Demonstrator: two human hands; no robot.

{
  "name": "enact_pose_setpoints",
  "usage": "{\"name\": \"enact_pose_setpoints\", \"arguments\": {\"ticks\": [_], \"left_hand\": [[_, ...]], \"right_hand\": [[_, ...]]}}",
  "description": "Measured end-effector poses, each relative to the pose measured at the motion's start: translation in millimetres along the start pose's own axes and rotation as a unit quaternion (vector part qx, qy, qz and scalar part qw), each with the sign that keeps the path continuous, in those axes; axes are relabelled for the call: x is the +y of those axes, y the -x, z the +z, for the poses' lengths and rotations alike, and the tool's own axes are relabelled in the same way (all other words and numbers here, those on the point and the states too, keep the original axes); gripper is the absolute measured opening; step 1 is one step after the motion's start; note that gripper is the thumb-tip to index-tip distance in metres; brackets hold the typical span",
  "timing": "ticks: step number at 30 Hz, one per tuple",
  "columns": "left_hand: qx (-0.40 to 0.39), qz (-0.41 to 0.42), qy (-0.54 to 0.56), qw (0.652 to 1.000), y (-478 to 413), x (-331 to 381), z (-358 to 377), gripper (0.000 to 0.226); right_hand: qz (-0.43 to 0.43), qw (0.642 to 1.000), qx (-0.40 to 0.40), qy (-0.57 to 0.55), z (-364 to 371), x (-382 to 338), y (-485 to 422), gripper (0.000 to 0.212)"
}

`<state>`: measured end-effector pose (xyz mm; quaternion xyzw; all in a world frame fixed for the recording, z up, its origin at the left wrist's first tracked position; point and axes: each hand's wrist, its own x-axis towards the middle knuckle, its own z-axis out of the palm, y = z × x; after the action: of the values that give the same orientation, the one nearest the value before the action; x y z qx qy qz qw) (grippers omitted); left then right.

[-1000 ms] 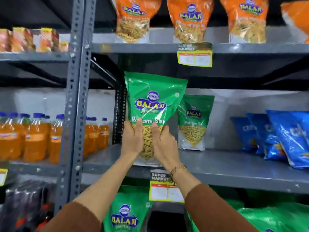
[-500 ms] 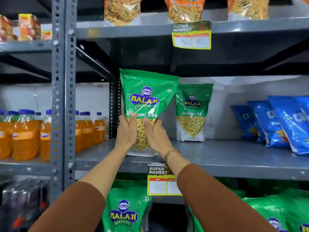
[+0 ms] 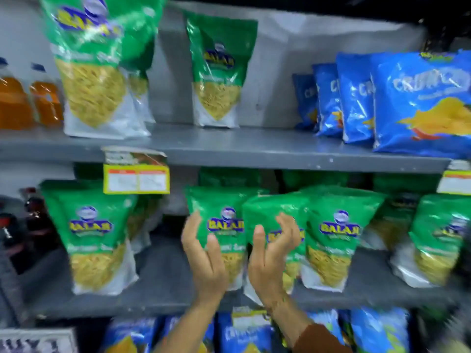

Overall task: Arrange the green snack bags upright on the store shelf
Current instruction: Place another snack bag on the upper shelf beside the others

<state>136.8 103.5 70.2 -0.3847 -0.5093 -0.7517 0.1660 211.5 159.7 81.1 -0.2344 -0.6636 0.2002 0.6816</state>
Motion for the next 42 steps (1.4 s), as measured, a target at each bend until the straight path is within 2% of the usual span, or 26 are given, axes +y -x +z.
{"name": "enact_pose_setpoints", "arguments": {"ticks": [2, 4, 5, 6, 7, 10, 13, 16, 20, 25, 27, 30, 31, 36, 39, 42], "left_hand": [[-0.067, -0.089, -0.012, 0.994, 48.5, -16.9, 18.4, 0.048], [-0.106, -0.161, -0.014, 0.981, 77.4, -28.9, 35.3, 0.04], [-0.118, -0.187, -0.018, 0.975, 85.6, -32.7, 44.7, 0.04], [-0.127, -0.208, -0.018, 0.97, 91.2, -36.6, 52.3, 0.043], [-0.136, -0.223, -0.029, 0.965, 95.0, -38.1, 58.5, 0.048], [-0.155, -0.23, -0.082, 0.957, 96.6, -37.9, 70.3, 0.059], [-0.172, -0.211, -0.14, 0.952, 97.4, -42.5, 75.4, 0.057], [-0.163, -0.196, -0.174, 0.951, 103.8, -43.7, 72.7, 0.06], [-0.125, -0.18, -0.179, 0.959, 122.8, -22.6, 61.2, 0.05], [-0.004, -0.124, -0.185, 0.975, 119.0, 25.8, 59.6, 0.068], [0.052, -0.085, -0.175, 0.979, 100.9, 53.6, 61.3, 0.07], [0.089, -0.04, -0.131, 0.987, 58.4, 96.8, 63.4, 0.065], [0.09, -0.031, -0.116, 0.989, 41.8, 110.3, 64.5, 0.06], [0.103, 0.063, -0.119, 0.986, -55.8, 167.8, 70.0, 0.051], [0.105, 0.082, -0.128, 0.983, -113.4, 181.1, 75.9, 0.051], [0.092, 0.075, -0.138, 0.983, -153.9, 176.1, 83.2, 0.04]], "right_hand": [[0.135, 0.991, -0.003, 0.025, -27.0, 40.7, 24.3, 0.068], [0.277, 0.959, -0.061, 0.023, -46.8, 64.5, 32.3, 0.095], [0.309, 0.946, -0.098, 0.026, -54.5, 76.0, 32.1, 0.104], [0.326, 0.935, -0.136, 0.016, -61.6, 86.2, 29.8, 0.104], [0.329, 0.928, -0.176, 0.0, -68.8, 94.0, 24.8, 0.095], [0.346, 0.886, -0.302, -0.067, -80.2, 98.8, 2.0, 0.056], [0.332, 0.873, -0.348, -0.082, -81.8, 104.2, -8.8, 0.053], [0.322, 0.875, -0.356, -0.063, -87.2, 102.9, 1.3, 0.065], [0.282, 0.891, -0.349, -0.072, -106.6, 93.1, 13.6, 0.04], [0.163, 0.934, -0.313, -0.053, -125.8, 59.1, 6.5, 0.019], [0.106, 0.951, -0.282, -0.066, -130.0, 34.1, -6.2, 0.022], [0.048, 0.965, -0.219, -0.135, -127.9, -8.7, -35.3, 0.063], [0.03, 0.971, -0.192, -0.143, -124.9, -24.4, -48.5, 0.068], [-0.05, 0.985, -0.088, -0.14, -100.0, -96.6, -127.5, 0.053], [-0.066, 0.986, -0.077, -0.134, -78.5, -121.9, -171.3, 0.046], [-0.064, 0.985, -0.094, -0.129, -50.6, -129.8, -201.5, 0.037]]}}
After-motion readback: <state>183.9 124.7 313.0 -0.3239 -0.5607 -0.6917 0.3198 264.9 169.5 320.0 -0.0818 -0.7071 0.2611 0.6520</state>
